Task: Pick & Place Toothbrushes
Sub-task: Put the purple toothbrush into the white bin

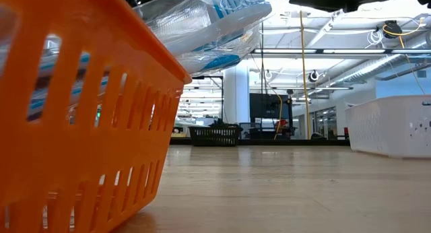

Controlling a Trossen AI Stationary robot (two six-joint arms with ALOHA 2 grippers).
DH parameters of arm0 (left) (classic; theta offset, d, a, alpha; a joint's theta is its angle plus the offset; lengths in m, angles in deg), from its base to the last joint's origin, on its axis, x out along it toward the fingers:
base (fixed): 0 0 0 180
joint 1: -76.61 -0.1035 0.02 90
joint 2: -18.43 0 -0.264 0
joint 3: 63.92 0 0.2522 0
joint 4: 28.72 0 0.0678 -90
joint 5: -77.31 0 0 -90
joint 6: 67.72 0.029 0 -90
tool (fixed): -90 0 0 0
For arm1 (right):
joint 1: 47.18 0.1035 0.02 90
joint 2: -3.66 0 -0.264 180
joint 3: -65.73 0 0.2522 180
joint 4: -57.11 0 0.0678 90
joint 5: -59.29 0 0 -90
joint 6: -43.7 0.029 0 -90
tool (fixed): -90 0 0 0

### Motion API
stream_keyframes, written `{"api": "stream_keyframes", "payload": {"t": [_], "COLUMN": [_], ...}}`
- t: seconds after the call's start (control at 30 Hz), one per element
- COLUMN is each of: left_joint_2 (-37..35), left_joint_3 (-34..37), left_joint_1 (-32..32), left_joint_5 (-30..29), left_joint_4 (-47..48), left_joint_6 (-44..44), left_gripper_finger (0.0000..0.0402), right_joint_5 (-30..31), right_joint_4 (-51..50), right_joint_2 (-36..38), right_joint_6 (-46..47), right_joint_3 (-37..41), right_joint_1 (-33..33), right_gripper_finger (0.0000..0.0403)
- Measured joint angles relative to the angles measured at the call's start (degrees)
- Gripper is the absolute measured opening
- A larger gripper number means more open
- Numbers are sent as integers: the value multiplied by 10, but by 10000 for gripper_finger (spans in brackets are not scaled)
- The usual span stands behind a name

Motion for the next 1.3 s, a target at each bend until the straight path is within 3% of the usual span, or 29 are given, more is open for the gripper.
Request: {"api": "stream_keyframes", "payload": {"t": [0.23,0.33,0.67,1.1,1.3], "left_joint_2": [0,0,-14,-14,-14], "left_joint_3": [0,0,0,0,0], "left_joint_1": [-3,-10,-48,-68,-69], "left_joint_5": [-12,-45,-54,-53,-53], "left_joint_4": [2,3,2,47,87], "left_joint_6": [11,7,9,-5,-6], "left_gripper_finger": [31,44,84,85,85], "right_joint_5": [17,63,136,259,267], "right_joint_4": [-9,-23,-196,-505,-614], "right_joint_2": [0,7,107,228,252], "right_joint_6": [-3,-5,76,347,476], "right_joint_3": [0,0,0,0,0], "right_joint_1": [-2,-1,27,114,160], "right_gripper_finger": [13,13,13,13,13]}}
